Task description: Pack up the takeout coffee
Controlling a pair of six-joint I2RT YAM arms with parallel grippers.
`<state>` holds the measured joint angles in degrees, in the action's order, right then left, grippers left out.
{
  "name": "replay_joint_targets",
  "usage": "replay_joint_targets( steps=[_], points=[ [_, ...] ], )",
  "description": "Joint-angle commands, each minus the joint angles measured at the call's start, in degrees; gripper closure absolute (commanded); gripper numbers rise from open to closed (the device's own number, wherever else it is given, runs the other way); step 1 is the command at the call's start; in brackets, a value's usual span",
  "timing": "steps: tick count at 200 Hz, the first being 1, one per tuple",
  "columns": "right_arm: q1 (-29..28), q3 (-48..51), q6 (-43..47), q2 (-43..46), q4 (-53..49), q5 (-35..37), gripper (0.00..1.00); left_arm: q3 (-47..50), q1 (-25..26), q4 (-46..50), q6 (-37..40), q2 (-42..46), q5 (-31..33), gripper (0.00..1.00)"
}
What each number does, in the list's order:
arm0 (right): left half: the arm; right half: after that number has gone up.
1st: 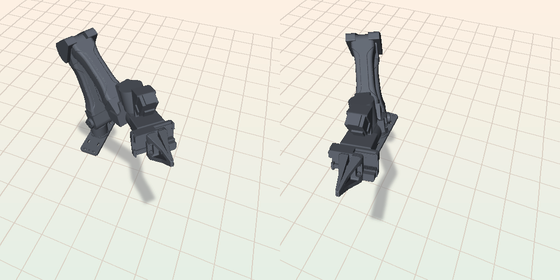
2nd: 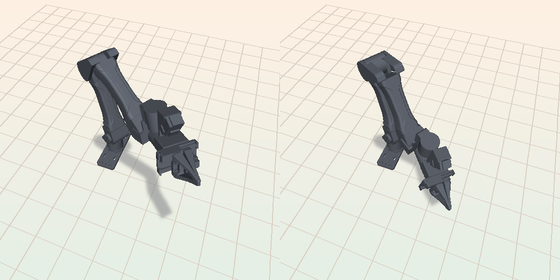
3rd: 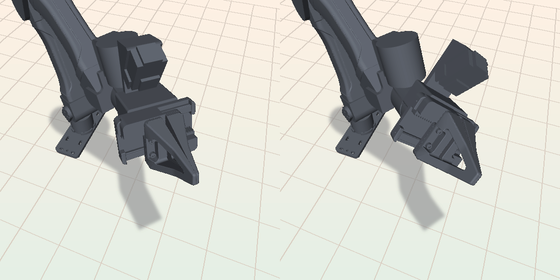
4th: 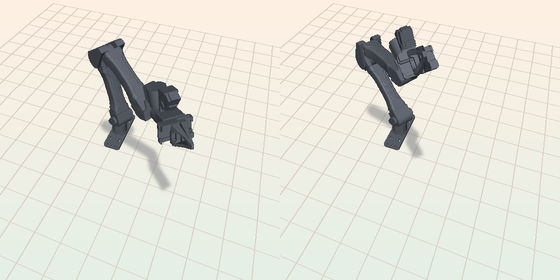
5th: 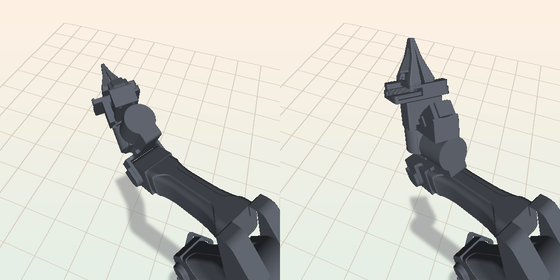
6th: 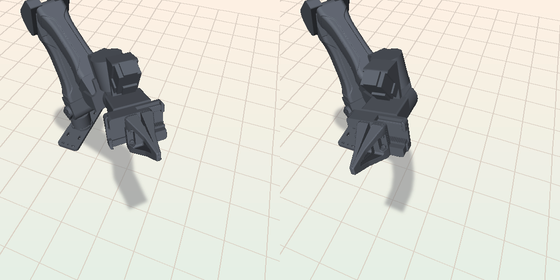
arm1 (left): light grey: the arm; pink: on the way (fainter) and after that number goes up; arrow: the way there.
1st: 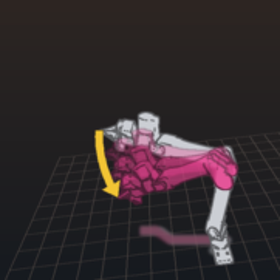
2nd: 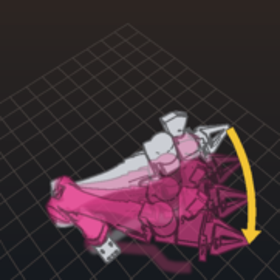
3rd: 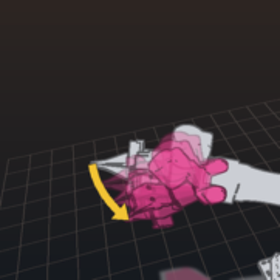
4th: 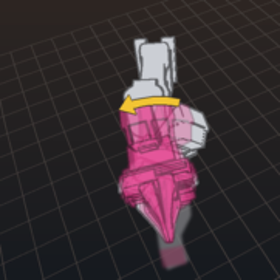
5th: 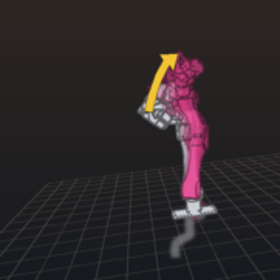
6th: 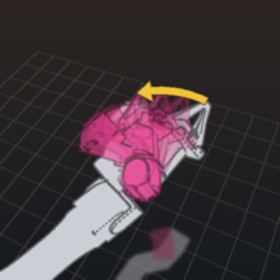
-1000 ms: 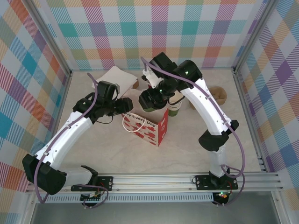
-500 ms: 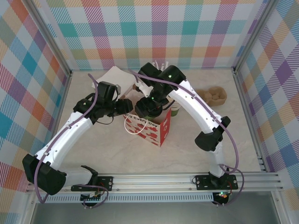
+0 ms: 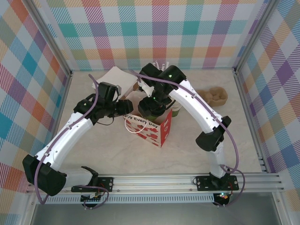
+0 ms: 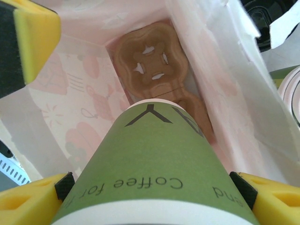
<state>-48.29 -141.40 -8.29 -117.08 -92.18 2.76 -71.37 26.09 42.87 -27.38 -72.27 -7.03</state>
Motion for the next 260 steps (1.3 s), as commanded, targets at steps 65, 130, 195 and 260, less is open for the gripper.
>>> replay_joint_targets(
  steps=[65,130,195,260],
  points=[
    [0.2,3.0,4.1,-1.5,-8.1,-0.2,0.32,0.9,-0.5,-1.3,1.7,0.6,-1.2,0.48],
    [-2.7,5.2,5.2,-0.1,-8.3,-4.7,0.32,0.6,-0.4,-2.0,1.5,0.0,-2.6,0.49],
    [-2.8,5.7,3.3,-0.4,-6.3,-3.4,0.32,0.5,-0.4,-1.9,1.8,-0.3,-3.5,0.51],
    [0.8,6.4,2.2,-0.6,-6.8,-0.9,0.32,0.6,-0.4,-1.6,2.3,-1.1,-3.2,0.52]
  ],
)
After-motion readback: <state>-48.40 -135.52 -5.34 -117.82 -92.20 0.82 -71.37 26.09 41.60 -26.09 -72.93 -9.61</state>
